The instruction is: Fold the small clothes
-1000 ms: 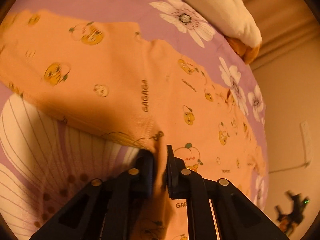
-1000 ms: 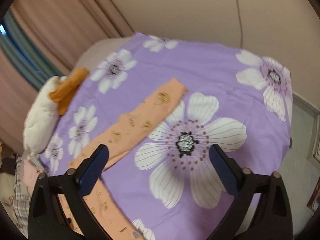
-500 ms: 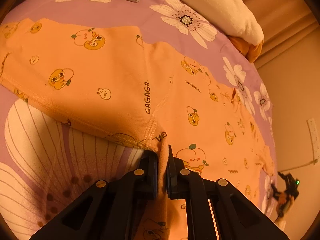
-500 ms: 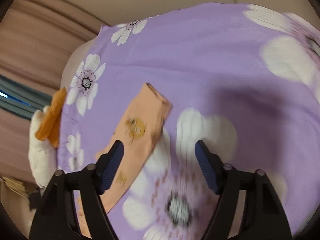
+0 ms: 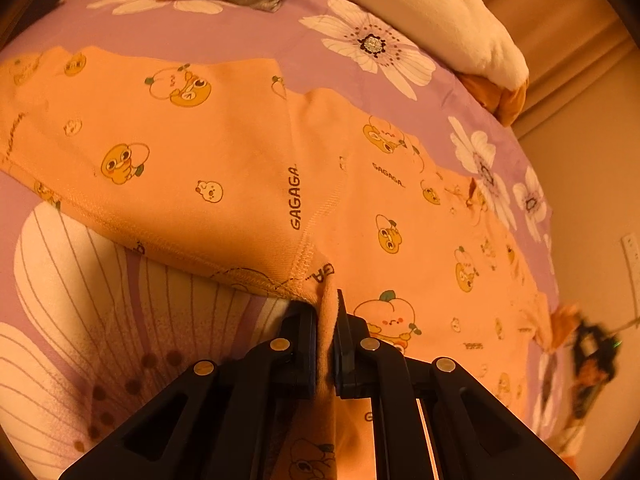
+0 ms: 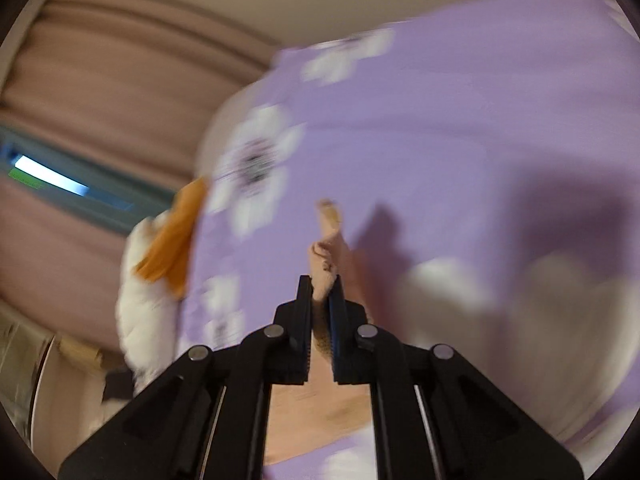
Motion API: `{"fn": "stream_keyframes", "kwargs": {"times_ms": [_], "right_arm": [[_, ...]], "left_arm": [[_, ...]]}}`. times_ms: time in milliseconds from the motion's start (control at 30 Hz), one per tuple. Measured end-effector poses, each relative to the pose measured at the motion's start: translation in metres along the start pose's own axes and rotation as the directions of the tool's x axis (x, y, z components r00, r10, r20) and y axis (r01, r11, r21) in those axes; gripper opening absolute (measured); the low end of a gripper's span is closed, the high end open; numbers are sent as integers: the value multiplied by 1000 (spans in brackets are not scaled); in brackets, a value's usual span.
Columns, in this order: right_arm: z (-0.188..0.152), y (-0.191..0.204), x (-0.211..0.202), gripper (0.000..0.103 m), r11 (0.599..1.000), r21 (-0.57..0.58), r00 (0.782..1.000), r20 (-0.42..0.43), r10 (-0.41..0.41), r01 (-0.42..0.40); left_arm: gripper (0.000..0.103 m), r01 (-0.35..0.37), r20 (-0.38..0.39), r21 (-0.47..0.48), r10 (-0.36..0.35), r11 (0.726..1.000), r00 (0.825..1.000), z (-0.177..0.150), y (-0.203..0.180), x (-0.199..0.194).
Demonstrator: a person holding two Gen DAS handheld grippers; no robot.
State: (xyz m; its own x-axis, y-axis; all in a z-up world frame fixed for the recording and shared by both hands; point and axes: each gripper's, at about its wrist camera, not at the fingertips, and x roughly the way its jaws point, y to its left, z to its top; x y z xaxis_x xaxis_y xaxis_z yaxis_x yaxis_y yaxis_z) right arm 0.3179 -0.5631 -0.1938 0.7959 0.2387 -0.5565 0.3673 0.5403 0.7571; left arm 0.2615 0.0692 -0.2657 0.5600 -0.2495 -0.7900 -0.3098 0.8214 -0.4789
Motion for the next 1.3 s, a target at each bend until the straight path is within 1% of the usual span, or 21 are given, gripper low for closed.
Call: {"fn": "stream_keyframes", "kwargs": {"times_ms": [100,167,233,300,400,433,467,533,633,700,767,800,900,933,1000,1033,1067,1100,1167,1233,1300], "right_arm": [[-41,73,16,8,985,-122,991,-73,109,-118],[-79,123,39,8,961,-193,969,-180,166,-200],[-140,184,71,8,908,-290,920,-339,198,-303],[-187,221,95,8,878,-325,879,-438,190,-351],[-259,251,119,11,844,-367,809,-575,125,-392],[-273,255,125,12,825,-408,803,-589,90,-392],[-292,260,128,15,794,-483,808,-588,18,-370],[-302,260,138,39,769,-543,815,-577,-49,-338],[-286,250,134,69,836,-445,819,-573,11,-322],[-272,247,115,69,854,-403,823,-567,48,-327],[-262,243,91,70,840,-461,861,-509,16,-288],[-255,239,72,72,825,-513,892,-451,-25,-237],[-240,216,34,88,790,-602,946,-308,-99,-113],[-235,202,25,88,787,-613,957,-264,-116,-74],[-225,170,17,88,794,-608,972,-191,-135,-10],[-225,153,15,88,804,-594,976,-157,-151,28],[-224,133,20,87,807,-579,966,-127,-225,112],[-226,126,29,81,781,-596,943,-114,-311,186],[-225,121,41,73,743,-619,911,-105,-398,253],[-222,120,48,73,742,-620,910,-104,-402,257],[-221,122,51,73,734,-626,915,-80,-396,263]], "left_arm": [[9,-1,-4,-18,1,1000,1000,2,0,1],[9,1,-9,-21,-1,1000,1000,3,1,1],[9,-1,-7,3,1,1000,1000,2,-1,1],[9,-15,16,56,14,998,1000,-4,-3,-2],[9,-46,44,129,40,991,998,-10,-8,-5],[9,-51,44,127,46,991,998,-10,-8,-4],[9,-63,42,125,58,990,997,-9,-10,-4],[9,-82,41,130,77,988,996,-9,-13,-3],[9,-98,54,152,91,983,994,-9,-16,-2],[9,-91,60,152,83,984,995,-9,-15,-2],[9,-80,61,136,72,987,996,-9,-13,-2],[9,-75,63,124,67,989,996,-9,-12,-3],[9,-65,57,94,60,993,997,-9,-13,-6],[11,-76,51,85,72,994,996,-9,-14,-9],[16,-182,63,74,177,981,982,-9,-21,-22],[24,-205,84,65,200,977,976,-10,-22,-29],[35,-205,130,33,199,978,971,-12,-23,-43],[42,-174,162,8,170,985,972,-14,-23,-54],[57,-15,215,-26,20,1000,976,-16,-25,-78],[62,134,229,-8,-129,991,965,-17,-34,-91],[70,220,217,39,-223,975,950,-18,-51,-88]]}}
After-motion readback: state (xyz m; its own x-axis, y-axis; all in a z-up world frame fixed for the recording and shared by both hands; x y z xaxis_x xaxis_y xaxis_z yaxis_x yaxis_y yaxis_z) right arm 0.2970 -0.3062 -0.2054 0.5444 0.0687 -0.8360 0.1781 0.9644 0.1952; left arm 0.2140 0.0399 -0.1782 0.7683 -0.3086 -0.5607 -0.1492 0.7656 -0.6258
